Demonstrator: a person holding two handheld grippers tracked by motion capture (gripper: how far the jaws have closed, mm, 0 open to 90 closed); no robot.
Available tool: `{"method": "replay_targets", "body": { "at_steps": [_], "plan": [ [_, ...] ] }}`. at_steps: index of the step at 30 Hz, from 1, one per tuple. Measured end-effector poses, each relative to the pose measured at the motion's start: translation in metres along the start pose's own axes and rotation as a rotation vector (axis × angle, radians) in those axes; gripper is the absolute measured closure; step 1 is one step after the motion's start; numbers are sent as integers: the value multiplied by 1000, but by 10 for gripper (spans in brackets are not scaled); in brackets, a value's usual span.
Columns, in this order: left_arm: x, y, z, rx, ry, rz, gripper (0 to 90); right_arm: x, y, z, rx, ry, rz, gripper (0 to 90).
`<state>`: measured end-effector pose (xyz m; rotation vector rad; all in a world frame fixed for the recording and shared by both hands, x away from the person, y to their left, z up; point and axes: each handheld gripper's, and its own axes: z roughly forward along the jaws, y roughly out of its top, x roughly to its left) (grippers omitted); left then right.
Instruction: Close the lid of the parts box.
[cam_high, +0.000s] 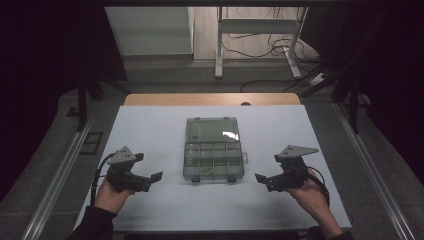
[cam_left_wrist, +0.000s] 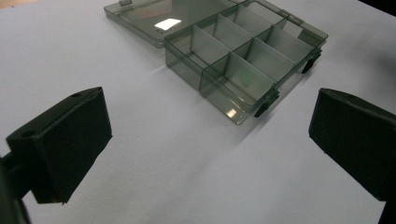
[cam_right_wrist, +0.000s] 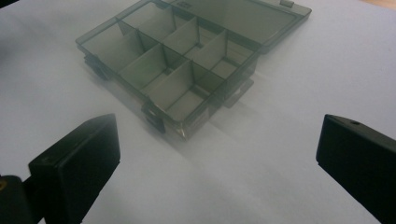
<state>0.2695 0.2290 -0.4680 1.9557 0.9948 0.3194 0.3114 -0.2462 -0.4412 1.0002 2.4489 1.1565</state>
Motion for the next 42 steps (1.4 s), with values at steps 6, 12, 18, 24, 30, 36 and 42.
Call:
{"method": "replay_targets", "body": {
  "at_steps": [6, 12, 18, 24, 30, 36, 42],
  "plan": [
    [3, 7, 4, 7, -7, 6, 0, 1, 8, 8, 9, 4, -21, 0],
    [7, 16, 9, 11, -11, 22, 0, -4, 14, 13, -7, 13, 6, 0],
    [10, 24, 19, 26, -22, 30, 0, -10, 22, 15, -44, 58, 39, 0],
    [12, 32, 29, 34, -44, 23, 0, -16, 27, 22, -53, 60, 74, 0],
    [12, 42, 38, 52, -56, 23, 0, -26, 37, 32, -23, 35, 89, 0],
    [15, 49, 47, 75, -51, 33, 0, -31, 44, 42, -16, 36, 120, 0],
    [18, 55, 56, 93, -51, 33, 0, -35, 50, 53, 22, 12, 105, 0]
  ]
}}
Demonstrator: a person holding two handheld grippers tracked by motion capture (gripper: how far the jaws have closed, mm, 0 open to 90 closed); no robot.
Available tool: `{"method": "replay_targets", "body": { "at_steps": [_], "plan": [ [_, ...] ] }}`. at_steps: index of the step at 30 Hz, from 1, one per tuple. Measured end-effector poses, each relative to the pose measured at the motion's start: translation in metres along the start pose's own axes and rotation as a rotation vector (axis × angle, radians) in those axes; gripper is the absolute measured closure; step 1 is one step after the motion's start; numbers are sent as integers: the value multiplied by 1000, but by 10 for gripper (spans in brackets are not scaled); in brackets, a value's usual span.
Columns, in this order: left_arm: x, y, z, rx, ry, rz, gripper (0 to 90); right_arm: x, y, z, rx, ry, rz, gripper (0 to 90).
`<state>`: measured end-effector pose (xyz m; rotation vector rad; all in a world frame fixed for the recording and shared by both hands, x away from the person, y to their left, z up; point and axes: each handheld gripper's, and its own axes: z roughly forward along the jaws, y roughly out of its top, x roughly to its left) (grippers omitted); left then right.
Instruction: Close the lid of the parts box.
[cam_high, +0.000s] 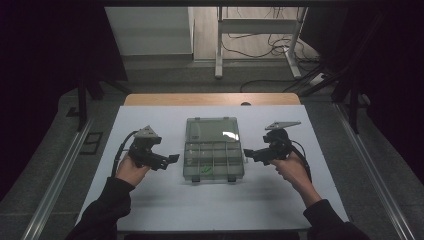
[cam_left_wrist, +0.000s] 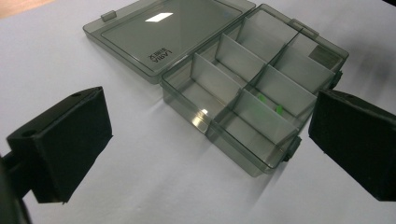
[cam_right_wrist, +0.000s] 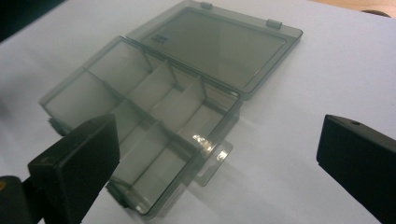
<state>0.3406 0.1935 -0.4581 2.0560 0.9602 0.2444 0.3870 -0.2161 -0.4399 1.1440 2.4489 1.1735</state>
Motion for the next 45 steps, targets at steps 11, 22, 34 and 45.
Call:
{"method": "replay_targets", "body": {
  "at_steps": [11, 22, 34, 45],
  "plan": [
    [4, 11, 16, 13, -12, 2, 1, 1, 15, 23, 83, -51, -29, 0],
    [8, 17, 30, 26, -15, 3, 0, -3, 23, 40, 111, -54, -53, 0],
    [17, 23, 44, 51, -15, 13, 0, -10, 33, 55, 170, -79, -41, 30],
    [21, 28, 56, 69, -7, 18, 0, -21, 45, 69, 169, -87, 2, 196]
  ]
}}
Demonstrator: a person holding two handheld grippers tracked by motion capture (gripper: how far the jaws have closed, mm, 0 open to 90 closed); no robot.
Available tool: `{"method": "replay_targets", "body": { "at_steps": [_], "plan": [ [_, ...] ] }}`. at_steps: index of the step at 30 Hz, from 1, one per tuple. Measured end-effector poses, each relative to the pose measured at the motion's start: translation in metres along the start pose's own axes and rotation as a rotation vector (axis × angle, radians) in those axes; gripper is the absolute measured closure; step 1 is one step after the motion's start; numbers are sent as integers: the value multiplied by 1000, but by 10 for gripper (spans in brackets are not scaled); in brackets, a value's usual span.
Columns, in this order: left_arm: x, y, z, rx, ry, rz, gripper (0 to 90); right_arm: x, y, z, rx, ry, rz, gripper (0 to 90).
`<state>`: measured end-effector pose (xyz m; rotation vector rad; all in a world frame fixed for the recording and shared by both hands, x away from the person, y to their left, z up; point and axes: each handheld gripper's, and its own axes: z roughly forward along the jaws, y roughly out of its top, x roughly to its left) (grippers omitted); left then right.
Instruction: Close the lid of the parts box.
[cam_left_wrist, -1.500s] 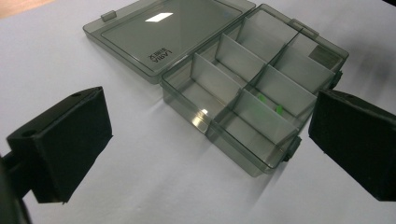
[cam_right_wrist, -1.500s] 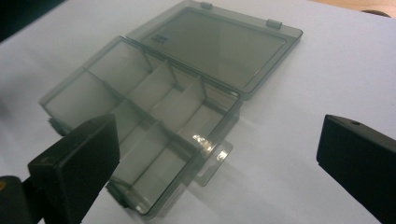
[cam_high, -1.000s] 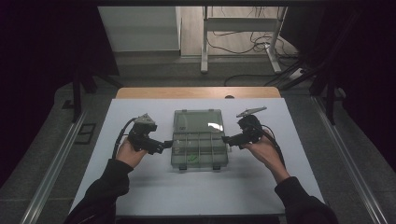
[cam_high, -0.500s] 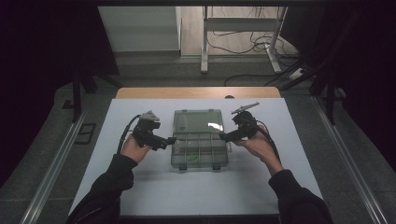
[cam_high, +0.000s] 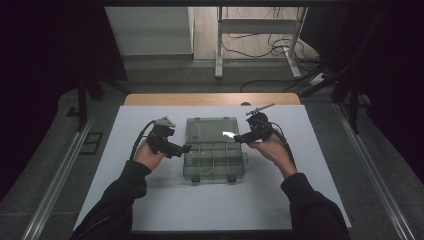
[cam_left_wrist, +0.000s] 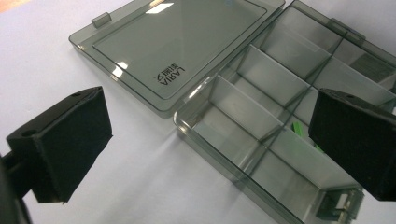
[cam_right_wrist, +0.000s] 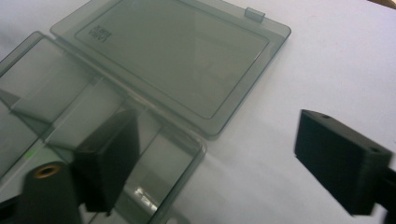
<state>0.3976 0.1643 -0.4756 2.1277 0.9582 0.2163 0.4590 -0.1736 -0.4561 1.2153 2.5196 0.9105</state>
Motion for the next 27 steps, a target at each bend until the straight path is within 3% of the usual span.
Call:
{"method": "replay_targets", "body": {
  "at_steps": [6, 13, 19, 27],
  "plan": [
    [4, 2, 6, 5, 4, -4, 1, -4, 6, 13, 34, -22, -7, 363],
    [8, 4, 13, 4, 12, -9, 1, -9, 14, 26, 76, -8, 38, 510],
    [11, 6, 19, 1, 2, -10, 3, -10, 22, 35, 103, -48, 12, 670],
    [11, 6, 23, -7, -8, -10, 4, -13, 27, 49, 151, -72, 36, 750]
  ]
}}
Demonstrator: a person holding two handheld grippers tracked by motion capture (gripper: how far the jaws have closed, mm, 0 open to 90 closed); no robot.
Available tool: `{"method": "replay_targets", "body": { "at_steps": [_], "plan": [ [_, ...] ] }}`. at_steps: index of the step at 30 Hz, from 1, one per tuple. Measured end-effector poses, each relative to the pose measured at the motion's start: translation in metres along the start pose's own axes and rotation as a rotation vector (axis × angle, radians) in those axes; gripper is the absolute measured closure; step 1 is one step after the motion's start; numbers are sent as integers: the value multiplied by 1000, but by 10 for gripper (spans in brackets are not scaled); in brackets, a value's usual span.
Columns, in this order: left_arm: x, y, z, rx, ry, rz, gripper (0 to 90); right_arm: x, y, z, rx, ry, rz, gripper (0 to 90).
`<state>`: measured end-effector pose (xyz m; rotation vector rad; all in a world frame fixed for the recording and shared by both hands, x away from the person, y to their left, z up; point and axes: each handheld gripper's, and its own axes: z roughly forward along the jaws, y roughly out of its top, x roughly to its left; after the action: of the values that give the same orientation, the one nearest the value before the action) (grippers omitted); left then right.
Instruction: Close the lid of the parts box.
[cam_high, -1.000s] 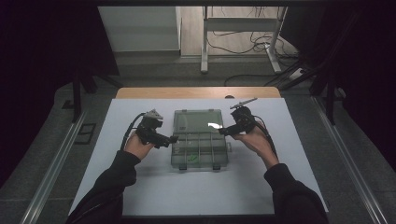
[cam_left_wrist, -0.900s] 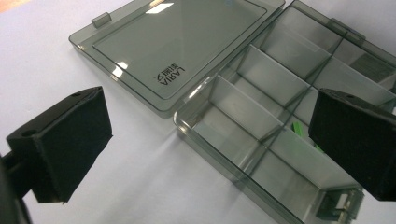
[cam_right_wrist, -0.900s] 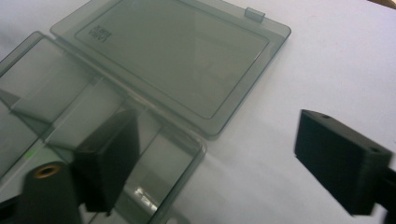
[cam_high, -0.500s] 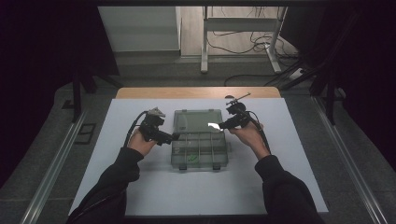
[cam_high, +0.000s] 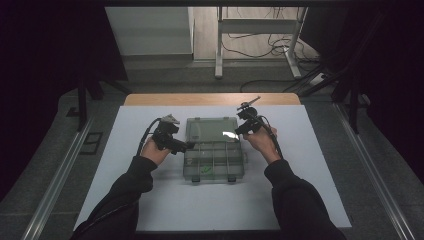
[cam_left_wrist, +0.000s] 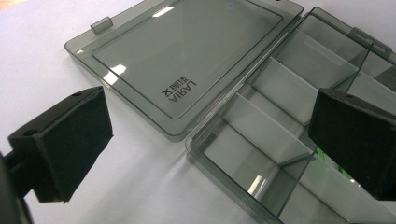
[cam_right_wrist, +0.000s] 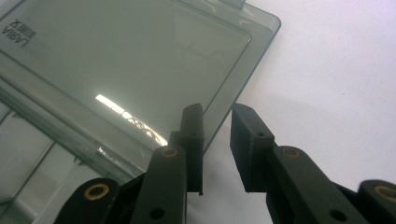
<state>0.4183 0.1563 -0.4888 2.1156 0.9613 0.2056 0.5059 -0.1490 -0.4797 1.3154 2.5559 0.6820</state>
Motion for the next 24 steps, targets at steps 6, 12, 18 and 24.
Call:
{"method": "replay_targets", "body": {
  "at_steps": [6, 12, 18, 24],
  "plan": [
    [0, -1, -1, 6, 7, 5, 4, 2, 3, 7, 24, -27, 8, 776],
    [0, -1, 0, 10, 10, 10, 4, -2, 4, 10, 44, -7, 70, 743],
    [0, -1, 0, 12, 14, 9, 5, -3, 8, 11, 61, -7, 109, 793],
    [0, -2, -2, 21, 26, 10, 8, 3, 11, 11, 57, -32, 114, 845]
  ]
}}
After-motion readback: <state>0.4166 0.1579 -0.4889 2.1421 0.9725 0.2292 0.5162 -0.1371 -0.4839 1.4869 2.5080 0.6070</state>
